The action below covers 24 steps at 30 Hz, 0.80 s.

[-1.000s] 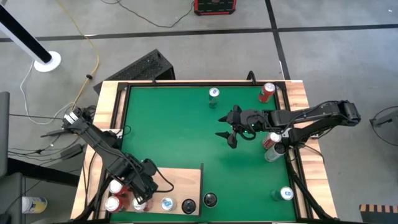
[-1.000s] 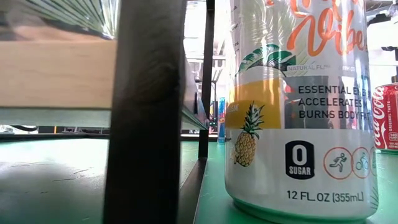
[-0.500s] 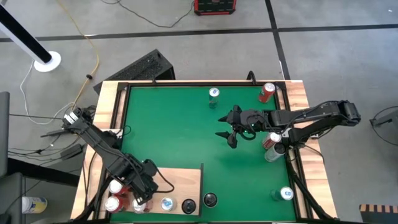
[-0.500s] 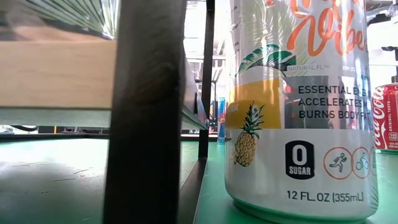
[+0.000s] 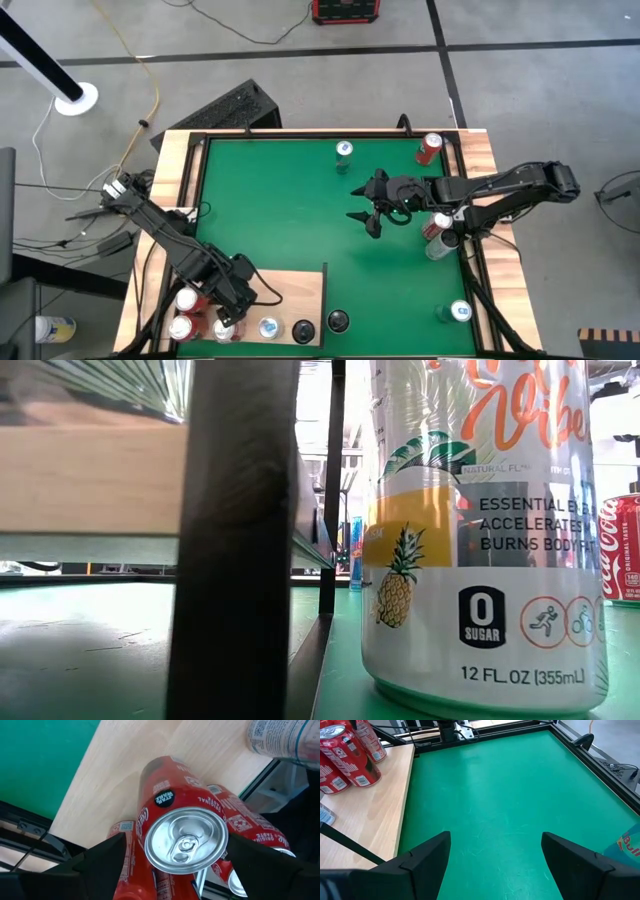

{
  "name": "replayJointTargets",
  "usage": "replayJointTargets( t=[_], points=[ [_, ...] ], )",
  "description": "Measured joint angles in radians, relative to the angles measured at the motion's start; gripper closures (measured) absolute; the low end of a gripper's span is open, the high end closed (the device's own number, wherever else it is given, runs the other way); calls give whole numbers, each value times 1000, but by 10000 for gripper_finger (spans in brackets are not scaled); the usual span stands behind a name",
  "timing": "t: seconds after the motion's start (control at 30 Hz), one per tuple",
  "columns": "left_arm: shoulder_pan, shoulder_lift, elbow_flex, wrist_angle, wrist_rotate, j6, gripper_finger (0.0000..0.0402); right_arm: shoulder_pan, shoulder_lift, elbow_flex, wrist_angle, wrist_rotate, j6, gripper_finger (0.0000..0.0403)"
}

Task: Place canned beverage on shelf
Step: Put the left red soda can on the shelf aligned with the other red soda can

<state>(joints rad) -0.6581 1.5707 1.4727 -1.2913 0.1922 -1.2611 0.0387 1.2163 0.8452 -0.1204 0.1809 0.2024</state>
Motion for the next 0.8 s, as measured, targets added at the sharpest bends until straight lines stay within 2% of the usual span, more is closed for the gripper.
replayJointTargets(
  t=[0.2, 0.53, 0.7, 0.8],
  points=[
    [11, -15, 0, -5, 36, 40, 76, 0, 0, 0, 0, 0, 0, 67],
    [13, -133, 0, 4, -9, 47, 75, 0, 0, 0, 0, 0, 7, 67],
    [25, -222, 0, 1, -112, 190, 74, 0, 0, 0, 0, -1, 8, 67],
    [40, -282, 0, 2, -290, 341, 74, -2, 0, 0, 0, 0, 8, 67]
  ],
)
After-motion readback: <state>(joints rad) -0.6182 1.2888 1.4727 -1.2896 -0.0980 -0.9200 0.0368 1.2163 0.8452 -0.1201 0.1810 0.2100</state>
